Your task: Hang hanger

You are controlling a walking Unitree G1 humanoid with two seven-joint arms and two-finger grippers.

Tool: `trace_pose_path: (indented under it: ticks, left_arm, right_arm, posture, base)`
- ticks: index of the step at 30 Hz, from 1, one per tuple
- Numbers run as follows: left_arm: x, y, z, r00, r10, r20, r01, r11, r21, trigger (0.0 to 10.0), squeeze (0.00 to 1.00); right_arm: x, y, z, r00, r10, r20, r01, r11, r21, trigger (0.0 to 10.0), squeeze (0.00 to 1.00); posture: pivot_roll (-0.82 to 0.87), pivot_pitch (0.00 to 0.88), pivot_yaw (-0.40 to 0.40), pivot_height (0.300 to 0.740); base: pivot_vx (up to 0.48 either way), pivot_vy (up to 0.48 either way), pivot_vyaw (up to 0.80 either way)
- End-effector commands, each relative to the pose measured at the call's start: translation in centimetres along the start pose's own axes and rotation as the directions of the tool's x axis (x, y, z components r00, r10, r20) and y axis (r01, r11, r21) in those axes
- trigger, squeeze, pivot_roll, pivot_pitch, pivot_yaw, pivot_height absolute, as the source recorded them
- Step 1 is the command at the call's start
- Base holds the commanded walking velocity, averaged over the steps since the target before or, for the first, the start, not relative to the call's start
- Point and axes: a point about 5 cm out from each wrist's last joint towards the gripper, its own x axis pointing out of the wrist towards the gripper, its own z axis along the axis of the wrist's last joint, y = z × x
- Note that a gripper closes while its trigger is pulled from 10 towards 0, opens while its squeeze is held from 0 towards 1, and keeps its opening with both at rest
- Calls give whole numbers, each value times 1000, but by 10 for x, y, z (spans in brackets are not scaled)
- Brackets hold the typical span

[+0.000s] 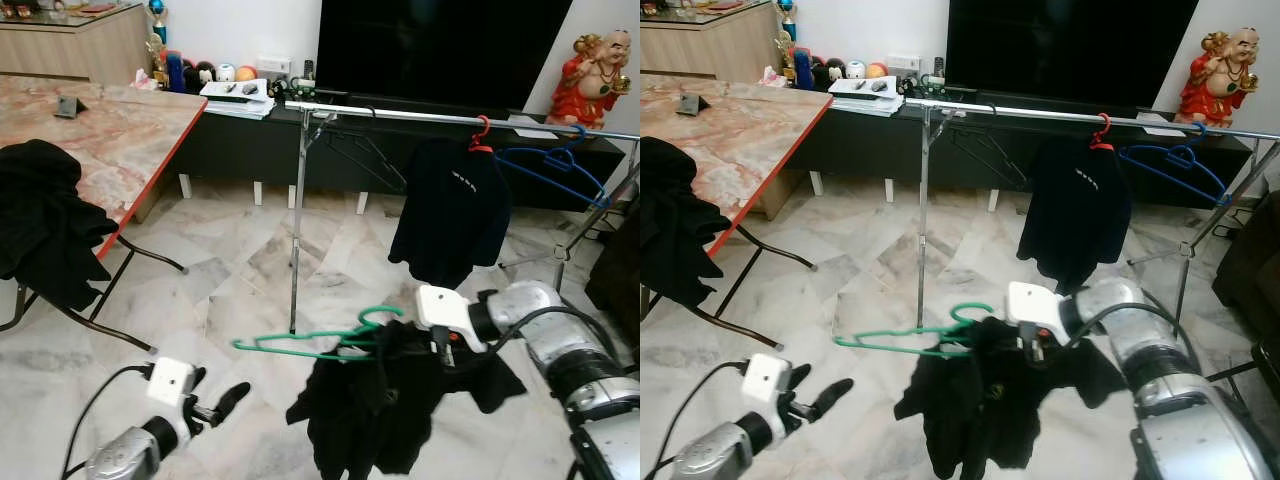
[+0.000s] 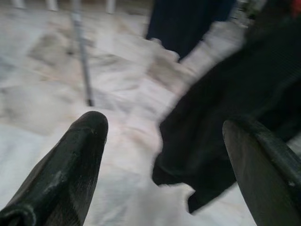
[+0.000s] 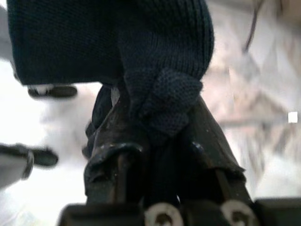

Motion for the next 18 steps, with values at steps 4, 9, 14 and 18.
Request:
trace_pose_path:
  ticks: [4, 9, 14, 18]
  left_arm:
    - [14, -13, 0, 998, -62, 7, 62, 998, 21, 10000, 0]
    - [19, -15, 0, 997, -73, 3, 73, 996, 44, 10000, 0]
    - [19, -16, -4, 997, -79, -14, 79, 995, 56, 10000, 0]
    - [13, -15, -10, 995, -79, -54, 85, 991, 107, 10000, 0]
  right_arm:
    - [-3, -9, 24, 998, -2, 69, 9, 995, -101, 0, 0]
    - [-2, -10, 29, 996, 11, 86, 0, 992, -123, 0, 0]
    - [0, -9, 32, 995, 21, 94, -8, 991, -133, 0, 0]
    - [0, -9, 32, 996, 21, 86, -10, 991, -135, 0, 0]
  posture:
    - [55, 29, -122, 740]
    - [50, 33, -126, 740]
    - [47, 34, -127, 740]
    - [54, 34, -130, 740]
  base:
    - [0, 0, 0]
    - [0, 0, 0]
    - [0, 0, 0]
    - [0, 0, 0]
